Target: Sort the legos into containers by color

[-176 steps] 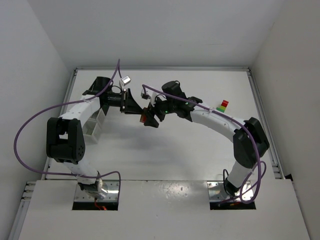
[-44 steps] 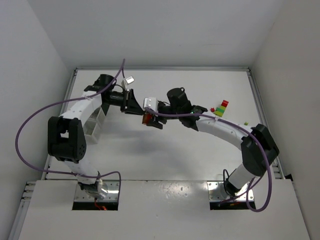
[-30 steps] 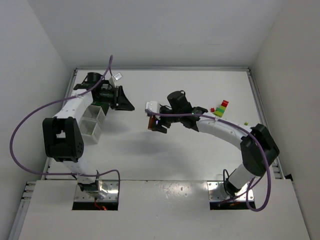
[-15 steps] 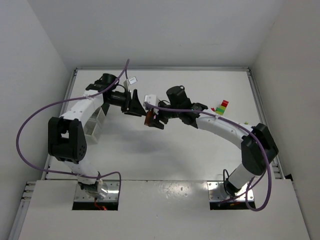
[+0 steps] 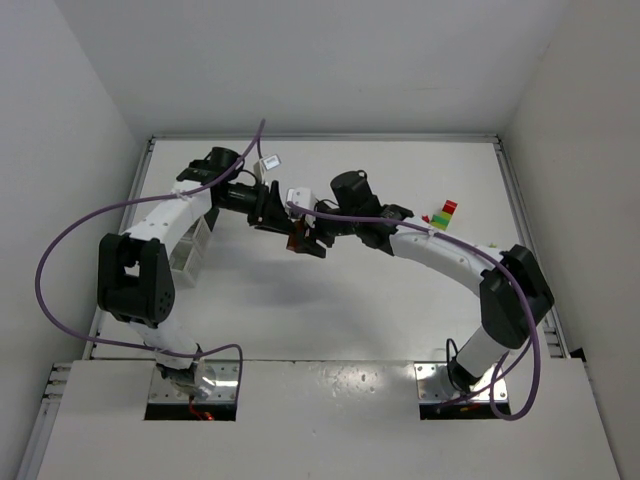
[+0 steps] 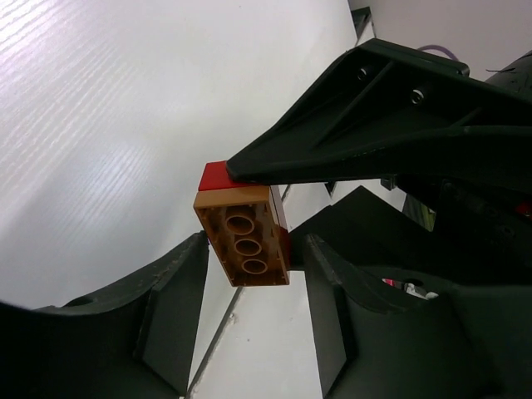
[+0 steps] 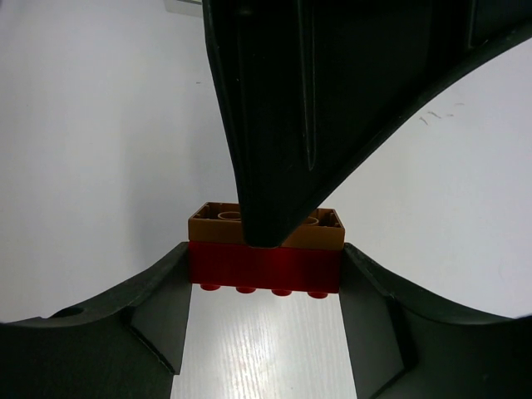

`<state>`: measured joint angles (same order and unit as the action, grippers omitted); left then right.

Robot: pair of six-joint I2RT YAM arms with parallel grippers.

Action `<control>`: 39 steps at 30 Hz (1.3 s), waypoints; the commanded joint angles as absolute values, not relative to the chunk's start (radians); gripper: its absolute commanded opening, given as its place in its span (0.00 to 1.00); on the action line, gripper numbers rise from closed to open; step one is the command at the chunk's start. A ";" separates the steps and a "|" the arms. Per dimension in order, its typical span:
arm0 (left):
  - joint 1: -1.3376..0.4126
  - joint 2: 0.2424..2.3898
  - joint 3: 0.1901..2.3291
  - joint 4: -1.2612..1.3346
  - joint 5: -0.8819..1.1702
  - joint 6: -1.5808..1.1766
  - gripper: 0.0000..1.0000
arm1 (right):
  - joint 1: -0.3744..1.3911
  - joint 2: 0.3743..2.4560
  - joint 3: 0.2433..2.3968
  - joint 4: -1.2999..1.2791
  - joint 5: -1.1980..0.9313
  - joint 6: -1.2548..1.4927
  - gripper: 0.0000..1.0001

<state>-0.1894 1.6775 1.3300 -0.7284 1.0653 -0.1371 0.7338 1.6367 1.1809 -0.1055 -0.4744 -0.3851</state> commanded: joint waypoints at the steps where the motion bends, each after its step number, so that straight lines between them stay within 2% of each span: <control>1: -0.199 1.675 1.345 -0.704 1.098 -0.132 0.54 | 0.741 1.635 1.227 -0.054 -0.497 -0.373 0.00; 7: -0.209 1.686 1.345 -0.704 1.098 -0.132 0.53 | 0.741 1.635 1.227 -0.043 -0.488 -0.373 0.00; 10: -0.209 1.686 1.345 -0.704 1.098 -0.132 0.58 | 0.741 1.635 1.227 -0.043 -0.488 -0.373 0.00; 15: -0.209 1.695 1.345 -0.704 1.098 -0.132 0.58 | 0.741 1.635 1.227 -0.043 -0.488 -0.373 0.00; 19: -0.209 1.695 1.345 -0.704 1.098 -0.132 0.40 | 0.741 1.635 1.227 -0.043 -0.488 -0.373 0.00; 21: -0.209 1.695 1.345 -0.704 1.098 -0.132 0.35 | 0.741 1.635 1.227 -0.043 -0.488 -0.373 0.00; 22: -0.209 1.695 1.345 -0.704 1.098 -0.123 0.29 | 0.741 1.635 1.218 -0.043 -0.488 -0.373 0.00; 28: -0.186 1.684 1.345 -0.704 1.108 -0.114 0.09 | 0.741 1.626 1.197 -0.052 -0.468 -0.382 0.00; 34: -0.063 1.684 1.385 -0.704 1.098 -0.114 0.01 | 0.741 1.606 1.125 -0.061 -0.439 -0.403 0.00; 39: -0.005 1.674 1.399 -0.704 1.098 -0.114 0.00 | 0.732 1.597 1.092 -0.071 -0.428 -0.413 0.00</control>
<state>-0.0673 1.7000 1.3552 -0.7303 1.1004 -0.1368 0.7376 1.6260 1.1233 -0.0284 -0.4370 -0.3988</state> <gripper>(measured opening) 0.406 0.633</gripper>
